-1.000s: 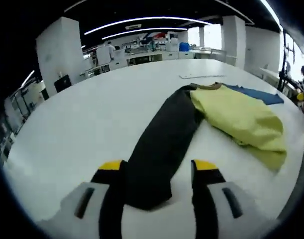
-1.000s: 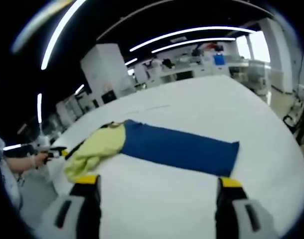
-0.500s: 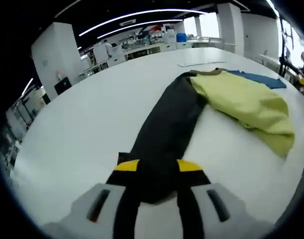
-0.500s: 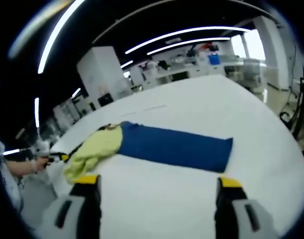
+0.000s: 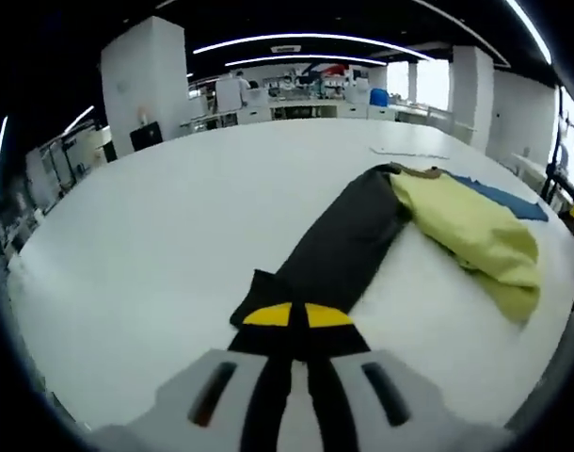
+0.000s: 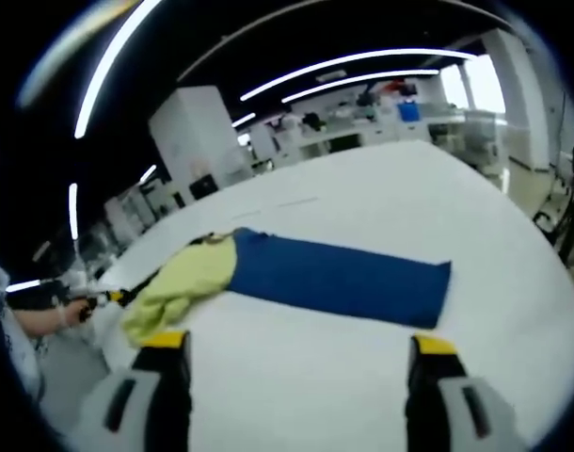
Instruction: Fold the garment on the visible template until the final outline fits inside the template.
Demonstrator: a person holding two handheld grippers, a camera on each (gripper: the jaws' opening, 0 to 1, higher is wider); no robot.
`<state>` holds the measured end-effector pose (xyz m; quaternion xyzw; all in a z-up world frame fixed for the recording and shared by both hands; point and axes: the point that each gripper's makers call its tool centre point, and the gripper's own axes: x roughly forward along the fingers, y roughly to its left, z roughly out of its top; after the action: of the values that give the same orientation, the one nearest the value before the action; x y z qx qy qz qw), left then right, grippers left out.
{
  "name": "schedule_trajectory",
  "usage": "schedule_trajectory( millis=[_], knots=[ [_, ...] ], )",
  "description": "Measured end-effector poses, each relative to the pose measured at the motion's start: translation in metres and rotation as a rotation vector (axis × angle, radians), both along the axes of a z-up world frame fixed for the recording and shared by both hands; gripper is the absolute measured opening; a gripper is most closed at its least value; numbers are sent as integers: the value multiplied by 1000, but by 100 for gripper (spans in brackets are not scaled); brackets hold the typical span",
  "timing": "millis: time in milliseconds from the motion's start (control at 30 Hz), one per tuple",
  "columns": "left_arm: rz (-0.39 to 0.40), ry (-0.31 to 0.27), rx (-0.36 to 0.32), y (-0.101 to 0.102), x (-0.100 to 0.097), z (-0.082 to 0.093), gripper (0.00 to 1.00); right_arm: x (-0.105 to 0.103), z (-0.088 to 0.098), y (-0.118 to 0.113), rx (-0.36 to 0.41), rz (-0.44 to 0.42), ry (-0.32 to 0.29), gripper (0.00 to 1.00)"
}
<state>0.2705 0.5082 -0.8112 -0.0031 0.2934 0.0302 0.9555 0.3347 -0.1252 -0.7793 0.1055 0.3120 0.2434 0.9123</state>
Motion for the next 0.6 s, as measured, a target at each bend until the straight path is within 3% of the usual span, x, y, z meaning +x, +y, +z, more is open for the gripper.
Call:
schedule_trajectory(
  millis=[33, 133, 233, 267, 400, 600],
  knots=[
    [12, -7, -2, 4, -3, 0, 0, 0, 0, 1, 0, 2, 1, 96],
    [104, 2, -101, 15, -15, -1, 0, 1, -1, 3, 3, 8, 2, 96],
    [123, 18, -109, 23, -22, -2, 0, 5, -1, 3, 5, 13, 0, 96],
    [149, 23, -142, 22, -25, -1, 0, 5, -1, 4, 7, 13, -1, 96],
    [140, 31, -196, 6, -30, 8, 0, 5, -1, 6, 9, 20, -2, 96],
    [145, 54, -245, 11, -35, 4, 0, 6, 0, 8, 13, 21, -5, 96]
  ],
)
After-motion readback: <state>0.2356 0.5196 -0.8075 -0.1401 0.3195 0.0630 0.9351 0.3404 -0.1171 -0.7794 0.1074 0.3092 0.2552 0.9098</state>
